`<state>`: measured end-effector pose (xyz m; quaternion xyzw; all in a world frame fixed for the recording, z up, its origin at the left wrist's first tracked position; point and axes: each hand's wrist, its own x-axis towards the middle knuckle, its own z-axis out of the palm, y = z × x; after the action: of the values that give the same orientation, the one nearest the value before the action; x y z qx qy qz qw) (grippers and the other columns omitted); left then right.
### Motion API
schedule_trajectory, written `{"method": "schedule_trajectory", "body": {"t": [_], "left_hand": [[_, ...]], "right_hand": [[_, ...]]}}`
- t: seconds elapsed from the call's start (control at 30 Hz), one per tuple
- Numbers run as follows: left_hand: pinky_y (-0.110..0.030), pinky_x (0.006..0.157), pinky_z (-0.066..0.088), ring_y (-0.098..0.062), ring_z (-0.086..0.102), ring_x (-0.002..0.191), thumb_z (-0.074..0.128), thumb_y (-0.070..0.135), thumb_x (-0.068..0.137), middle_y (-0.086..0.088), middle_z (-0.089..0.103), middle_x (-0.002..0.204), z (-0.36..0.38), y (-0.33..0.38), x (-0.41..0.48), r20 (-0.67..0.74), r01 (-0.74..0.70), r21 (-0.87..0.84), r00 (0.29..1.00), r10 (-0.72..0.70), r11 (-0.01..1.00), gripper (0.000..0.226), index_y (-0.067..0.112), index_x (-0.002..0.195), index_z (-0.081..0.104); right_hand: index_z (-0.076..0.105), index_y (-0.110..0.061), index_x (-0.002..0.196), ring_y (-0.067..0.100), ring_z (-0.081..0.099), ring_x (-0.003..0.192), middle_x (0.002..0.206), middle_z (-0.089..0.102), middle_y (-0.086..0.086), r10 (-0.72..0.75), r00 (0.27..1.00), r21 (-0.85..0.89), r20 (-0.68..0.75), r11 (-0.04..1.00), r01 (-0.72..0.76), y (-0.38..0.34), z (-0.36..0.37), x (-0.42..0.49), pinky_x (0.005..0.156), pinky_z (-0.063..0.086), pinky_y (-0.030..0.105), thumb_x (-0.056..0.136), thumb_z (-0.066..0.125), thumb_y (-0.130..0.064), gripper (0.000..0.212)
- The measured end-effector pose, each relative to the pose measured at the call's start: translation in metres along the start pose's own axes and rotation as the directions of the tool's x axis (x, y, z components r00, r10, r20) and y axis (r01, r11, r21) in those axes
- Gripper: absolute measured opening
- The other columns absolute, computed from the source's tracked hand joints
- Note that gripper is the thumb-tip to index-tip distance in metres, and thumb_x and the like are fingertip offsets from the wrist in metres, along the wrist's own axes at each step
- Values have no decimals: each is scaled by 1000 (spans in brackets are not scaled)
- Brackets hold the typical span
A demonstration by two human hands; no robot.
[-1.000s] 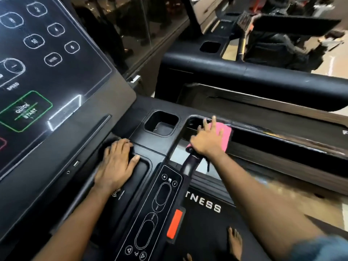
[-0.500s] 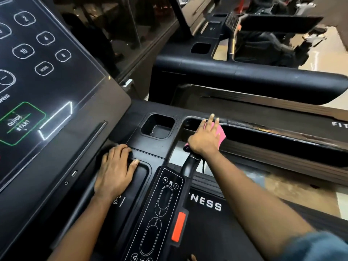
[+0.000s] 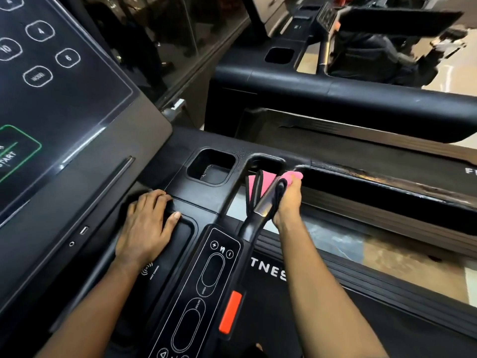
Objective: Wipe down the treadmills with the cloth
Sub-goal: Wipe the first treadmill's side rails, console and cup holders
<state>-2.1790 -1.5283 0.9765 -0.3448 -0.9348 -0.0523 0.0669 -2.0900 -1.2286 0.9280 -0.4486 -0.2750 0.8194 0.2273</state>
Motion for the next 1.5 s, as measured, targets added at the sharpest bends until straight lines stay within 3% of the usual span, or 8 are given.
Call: {"method": "schedule_trajectory", "body": {"t": [0.17,0.37,0.57,0.7,0.87,1.1,1.3,1.5], "left_hand": [[-47,98,38,-28,49,122,37,49,97,-4,52,131,0,-3,-1,-16,2,-9,1000,-2,1000,47,15,122,56],[-49,100,40,-27,48,123,40,47,97,-3,52,131,4,-4,0,-28,4,-25,1000,-4,1000,43,16,123,56],[-47,99,41,-27,48,123,41,47,98,-4,51,131,4,-5,0,-31,-6,-24,1000,5,1000,41,16,122,55],[-48,99,41,-27,48,123,39,47,98,-4,52,131,3,-6,0,-35,2,-16,999,-3,1000,43,16,122,55],[-48,100,40,-26,48,123,38,48,98,-3,53,130,4,-6,-3,-46,-1,-6,999,1,1000,44,17,123,56],[-48,99,38,-27,48,121,39,47,97,-2,52,129,2,-3,-2,-48,-6,-7,999,6,1000,42,17,122,55],[-46,96,41,-27,52,115,36,29,94,0,53,124,2,-3,-2,-82,-5,-46,997,2,999,35,16,120,56],[-51,89,45,-29,52,107,39,20,91,-6,55,116,6,-3,-4,-172,102,-42,979,-108,994,33,11,117,57]], "right_hand": [[62,-5,118,25,67,82,90,66,11,2,990,-60,138,998,7,42,-10,-27,79,60,39,98,48,-65,65],[61,-11,104,15,61,69,82,62,3,-26,998,-42,-64,999,24,-18,11,5,58,51,25,106,41,-52,46],[68,-4,121,35,70,107,117,72,20,15,998,-22,55,1000,-14,29,-5,-20,101,54,47,94,50,-70,73],[71,-3,108,30,72,85,93,73,18,77,982,23,174,996,-82,56,-15,-72,86,61,41,103,36,-62,69],[69,-11,99,21,67,75,85,70,7,-10,999,-19,39,1000,10,26,-3,-55,88,55,39,105,36,-58,58],[72,-10,108,38,69,98,100,71,19,43,988,-139,148,990,-22,69,-20,-67,98,54,55,79,44,-89,89],[55,-11,111,26,55,84,91,60,4,-310,940,-820,139,496,285,31,-40,-133,73,36,31,108,39,-42,35],[55,-15,103,8,58,71,80,65,-3,-619,701,-651,355,374,660,-49,15,-142,65,34,32,106,47,-40,27]]}}
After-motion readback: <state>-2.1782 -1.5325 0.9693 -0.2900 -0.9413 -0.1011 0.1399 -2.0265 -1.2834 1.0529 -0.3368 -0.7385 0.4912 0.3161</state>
